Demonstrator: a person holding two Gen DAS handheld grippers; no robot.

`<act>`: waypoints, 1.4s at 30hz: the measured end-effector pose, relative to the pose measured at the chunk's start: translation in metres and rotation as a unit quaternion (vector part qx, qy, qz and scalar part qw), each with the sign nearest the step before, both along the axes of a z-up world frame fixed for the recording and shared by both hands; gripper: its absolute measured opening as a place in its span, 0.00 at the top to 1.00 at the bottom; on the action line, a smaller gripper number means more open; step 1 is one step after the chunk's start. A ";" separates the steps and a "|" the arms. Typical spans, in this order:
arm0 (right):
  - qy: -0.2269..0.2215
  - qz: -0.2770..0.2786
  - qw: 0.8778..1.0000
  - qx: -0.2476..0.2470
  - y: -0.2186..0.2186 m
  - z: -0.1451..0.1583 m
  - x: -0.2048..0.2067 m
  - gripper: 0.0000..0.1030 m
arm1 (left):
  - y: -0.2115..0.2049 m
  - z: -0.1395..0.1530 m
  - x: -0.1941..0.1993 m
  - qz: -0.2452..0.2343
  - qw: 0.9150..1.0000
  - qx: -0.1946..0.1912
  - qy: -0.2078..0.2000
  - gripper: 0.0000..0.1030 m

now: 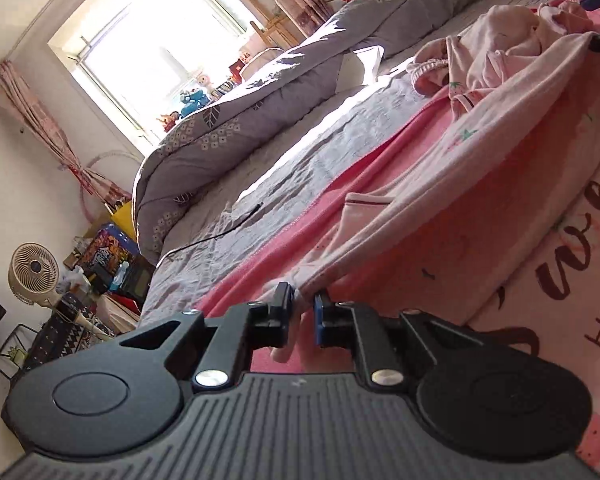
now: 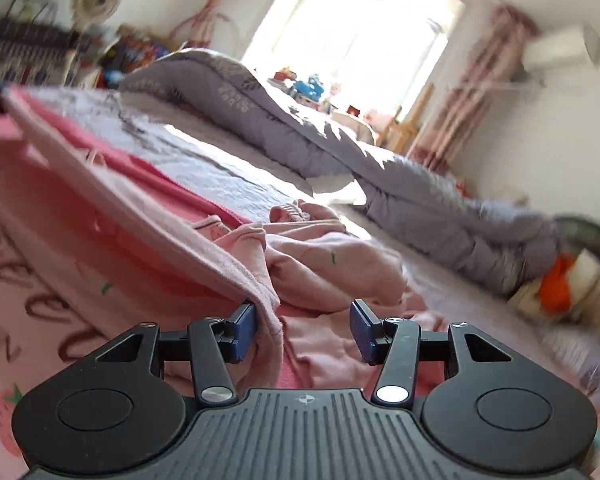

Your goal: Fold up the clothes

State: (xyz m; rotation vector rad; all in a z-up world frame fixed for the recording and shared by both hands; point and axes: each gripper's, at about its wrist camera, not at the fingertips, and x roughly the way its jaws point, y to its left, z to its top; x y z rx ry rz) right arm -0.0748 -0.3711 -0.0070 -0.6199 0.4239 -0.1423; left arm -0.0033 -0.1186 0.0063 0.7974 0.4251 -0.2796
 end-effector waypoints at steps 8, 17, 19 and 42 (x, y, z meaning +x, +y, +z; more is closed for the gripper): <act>0.099 -0.034 0.987 0.118 -0.033 -0.016 0.006 0.90 | 0.004 -0.022 -0.018 -0.023 0.999 -0.004 0.028 0.81; 0.118 0.012 0.949 0.293 -0.094 0.042 -0.011 0.56 | 0.025 -0.021 -0.023 -0.036 0.997 -0.058 0.033 0.81; 0.094 -0.002 0.933 0.348 -0.104 0.057 0.005 0.56 | 0.019 -0.026 -0.026 -0.036 0.999 -0.035 0.014 0.81; 0.062 -0.136 0.958 0.244 -0.047 -0.023 0.183 0.89 | 0.055 -0.011 -0.010 0.002 0.987 -0.155 0.041 0.46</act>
